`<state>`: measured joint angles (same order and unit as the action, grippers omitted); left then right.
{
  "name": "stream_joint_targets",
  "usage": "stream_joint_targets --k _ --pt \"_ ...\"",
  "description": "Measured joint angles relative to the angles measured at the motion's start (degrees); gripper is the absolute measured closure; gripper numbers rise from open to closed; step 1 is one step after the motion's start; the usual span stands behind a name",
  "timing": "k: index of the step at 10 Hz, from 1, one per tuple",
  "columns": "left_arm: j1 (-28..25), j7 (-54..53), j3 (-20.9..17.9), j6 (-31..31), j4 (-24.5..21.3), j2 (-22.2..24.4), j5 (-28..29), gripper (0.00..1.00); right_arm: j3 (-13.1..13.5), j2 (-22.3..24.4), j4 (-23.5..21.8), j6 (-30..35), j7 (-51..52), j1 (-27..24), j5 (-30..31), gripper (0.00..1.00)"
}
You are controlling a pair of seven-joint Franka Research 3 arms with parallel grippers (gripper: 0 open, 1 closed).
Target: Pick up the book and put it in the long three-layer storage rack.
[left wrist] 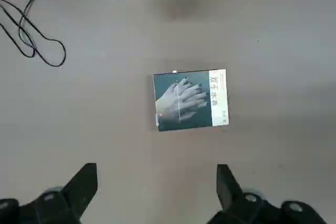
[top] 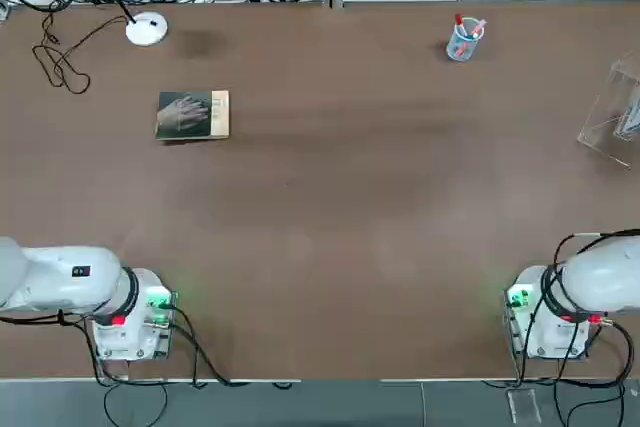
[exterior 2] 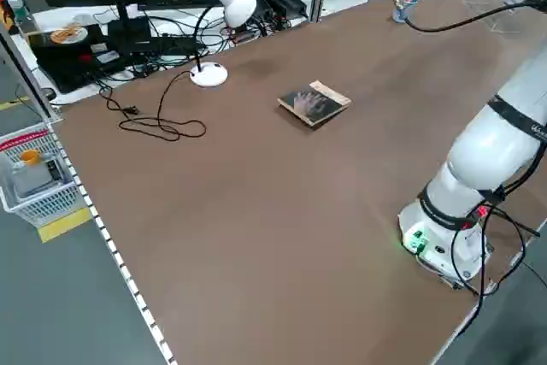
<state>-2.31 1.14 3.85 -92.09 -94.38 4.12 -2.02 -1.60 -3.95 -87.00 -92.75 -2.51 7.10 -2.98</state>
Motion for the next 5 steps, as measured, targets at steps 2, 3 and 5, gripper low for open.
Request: stream_joint_targets --k 2,3,5 --pt "0.0 0.0 0.0 0.0 0.0 0.0 0.0 0.0 0.07 0.0 0.0 0.0 0.0 -0.01 -0.04 0.0" --pt "0.0 0.0 0.0 0.0 0.0 0.0 0.0 0.0 0.14 0.0 0.0 -0.03 -0.01 -0.03 -0.04 0.0" --pt "0.0 0.0 0.0 0.0 0.0 0.0 0.0 0.0 0.31 0.0 0.0 -0.27 -0.21 -0.04 0.09 0.0"
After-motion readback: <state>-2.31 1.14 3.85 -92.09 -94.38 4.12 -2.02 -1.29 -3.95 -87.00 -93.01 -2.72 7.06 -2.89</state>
